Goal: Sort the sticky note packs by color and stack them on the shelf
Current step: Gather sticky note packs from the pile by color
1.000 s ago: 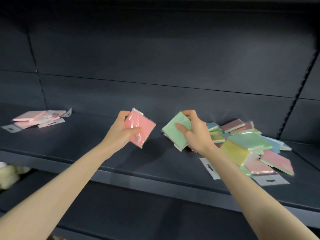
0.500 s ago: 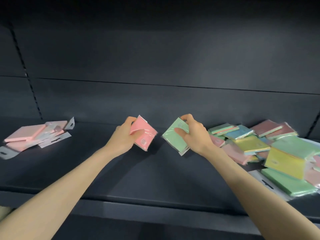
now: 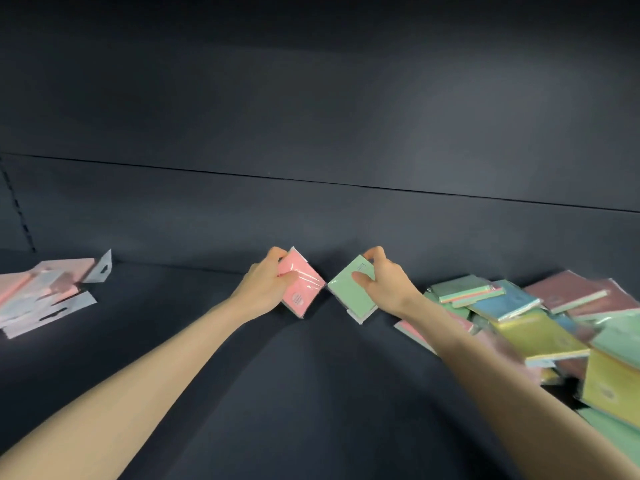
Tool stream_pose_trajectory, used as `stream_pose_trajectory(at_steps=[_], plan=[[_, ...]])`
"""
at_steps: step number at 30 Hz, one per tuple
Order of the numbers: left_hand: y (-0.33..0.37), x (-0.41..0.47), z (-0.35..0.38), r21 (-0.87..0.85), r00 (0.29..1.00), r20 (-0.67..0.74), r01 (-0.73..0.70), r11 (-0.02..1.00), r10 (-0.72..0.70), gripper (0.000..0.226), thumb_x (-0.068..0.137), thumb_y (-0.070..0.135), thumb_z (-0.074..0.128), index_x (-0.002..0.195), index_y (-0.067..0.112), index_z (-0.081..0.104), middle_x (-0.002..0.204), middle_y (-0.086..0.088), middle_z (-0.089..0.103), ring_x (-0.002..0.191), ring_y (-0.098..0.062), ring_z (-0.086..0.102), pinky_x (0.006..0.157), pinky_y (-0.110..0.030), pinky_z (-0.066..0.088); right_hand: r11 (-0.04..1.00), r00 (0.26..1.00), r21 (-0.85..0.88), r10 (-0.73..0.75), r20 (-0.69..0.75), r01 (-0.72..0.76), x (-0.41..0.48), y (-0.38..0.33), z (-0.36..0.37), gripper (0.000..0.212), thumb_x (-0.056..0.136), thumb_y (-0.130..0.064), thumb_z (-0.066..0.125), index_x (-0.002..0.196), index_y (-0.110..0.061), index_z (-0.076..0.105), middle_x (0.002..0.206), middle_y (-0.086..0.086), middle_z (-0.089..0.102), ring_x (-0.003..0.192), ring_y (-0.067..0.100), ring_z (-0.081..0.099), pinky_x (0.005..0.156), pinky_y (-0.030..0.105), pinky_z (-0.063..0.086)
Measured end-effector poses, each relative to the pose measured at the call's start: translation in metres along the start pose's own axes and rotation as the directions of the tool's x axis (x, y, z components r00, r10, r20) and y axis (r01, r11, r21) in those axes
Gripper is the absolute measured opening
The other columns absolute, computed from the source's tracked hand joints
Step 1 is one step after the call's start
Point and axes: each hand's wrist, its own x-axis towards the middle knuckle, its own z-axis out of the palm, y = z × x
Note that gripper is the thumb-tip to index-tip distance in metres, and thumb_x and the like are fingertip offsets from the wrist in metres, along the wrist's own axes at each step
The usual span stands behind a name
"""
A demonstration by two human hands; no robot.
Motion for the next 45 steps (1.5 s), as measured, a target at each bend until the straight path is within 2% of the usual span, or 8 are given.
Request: stream_pose_trajectory(at_steps=[6,10,19,26,32,36,41,45], plan=[[0.003,0.019,0.025,0.003,0.999,0.030,0.028,1.000,-0.028,0.024,0.094,0.024,0.048,0.118,0.020,0.045,0.106,0.001,0.059,0.099,-0.021,0.054,0.075,-0.031,0.040,0.983,0.995,-0.157,0.095,0.021,-0.091,0.009,0.035,-0.003,0.028,0.097,-0.034,0.042,0.116,-0.013,0.036,0.123,0.007,0.052,0.105,0.037,0.053,0.086,0.040,0.041],[0.011,0.026,0.041,0.016,0.998,0.054,0.018,1.000,-0.019,0.026,0.095,0.025,0.046,0.121,0.018,0.043,0.108,-0.002,0.059,0.098,-0.022,0.055,0.078,-0.034,0.042,0.976,0.996,-0.204,0.084,0.042,-0.074,0.011,0.050,-0.009,0.025,0.098,-0.034,0.039,0.113,-0.014,0.036,0.122,0.005,0.053,0.103,0.037,0.053,0.086,0.041,0.040],[0.016,0.031,0.061,0.113,0.995,0.100,-0.018,0.993,0.006,0.028,0.096,0.029,0.046,0.119,0.014,0.042,0.102,-0.001,0.055,0.087,-0.021,0.051,0.063,-0.029,0.036,0.972,0.996,-0.232,0.058,0.071,-0.040,0.012,0.069,-0.018,0.021,0.096,-0.037,0.038,0.110,-0.023,0.035,0.114,-0.001,0.055,0.099,0.033,0.055,0.088,0.043,0.043],[0.010,0.032,0.063,0.240,0.998,0.066,-0.035,0.970,0.019,0.031,0.094,0.028,0.051,0.115,0.006,0.050,0.114,-0.008,0.047,0.105,-0.028,0.051,0.091,-0.038,0.042,0.943,0.995,-0.328,0.080,0.054,-0.058,0.008,0.071,-0.020,0.030,0.096,-0.041,0.037,0.122,-0.025,0.036,0.108,0.005,0.042,0.095,0.039,0.056,0.088,0.042,0.042],[0.010,0.029,0.063,0.353,0.993,0.098,-0.097,0.931,0.066,0.032,0.093,0.032,0.054,0.103,0.002,0.055,0.101,-0.007,0.049,0.098,-0.029,0.053,0.079,-0.033,0.041,0.874,0.995,-0.483,0.080,0.062,-0.040,0.002,0.062,-0.017,0.039,0.099,-0.040,0.032,0.130,-0.018,0.039,0.118,0.010,0.040,0.113,0.033,0.044,0.090,0.044,0.040],[0.014,0.024,0.056,0.462,0.992,0.094,-0.121,0.879,0.088,0.036,0.091,0.036,0.052,0.107,0.004,0.055,0.107,-0.009,0.053,0.103,-0.028,0.053,0.078,-0.033,0.040,0.835,0.991,-0.548,0.106,0.082,-0.044,-0.004,0.061,-0.018,0.041,0.100,-0.038,0.028,0.132,-0.018,0.042,0.124,0.011,0.039,0.118,0.031,0.035,0.095,0.044,0.036],[0.019,0.017,0.049,0.552,0.986,0.067,-0.162,0.818,0.150,0.038,0.094,0.038,0.046,0.120,0.012,0.054,0.118,-0.008,0.055,0.109,-0.029,0.053,0.087,-0.036,0.043,0.921,0.995,-0.383,0.091,0.034,-0.071,-0.013,0.055,-0.022,0.043,0.098,-0.041,0.036,0.135,-0.022,0.045,0.133,0.008,0.041,0.124,0.031,0.033,0.105,0.043,0.032],[0.034,0.012,0.041,0.500,0.972,0.070,-0.228,0.836,0.224,0.041,0.096,0.041,0.045,0.129,0.018,0.050,0.125,-0.005,0.053,0.119,-0.026,0.049,0.095,-0.037,0.040,0.944,0.996,-0.326,0.030,-0.079,-0.054,-0.024,0.045,-0.045,0.042,0.096,-0.034,0.047,0.134,-0.015,0.046,0.135,0.011,0.043,0.125,0.033,0.037,0.105,0.043,0.035]])
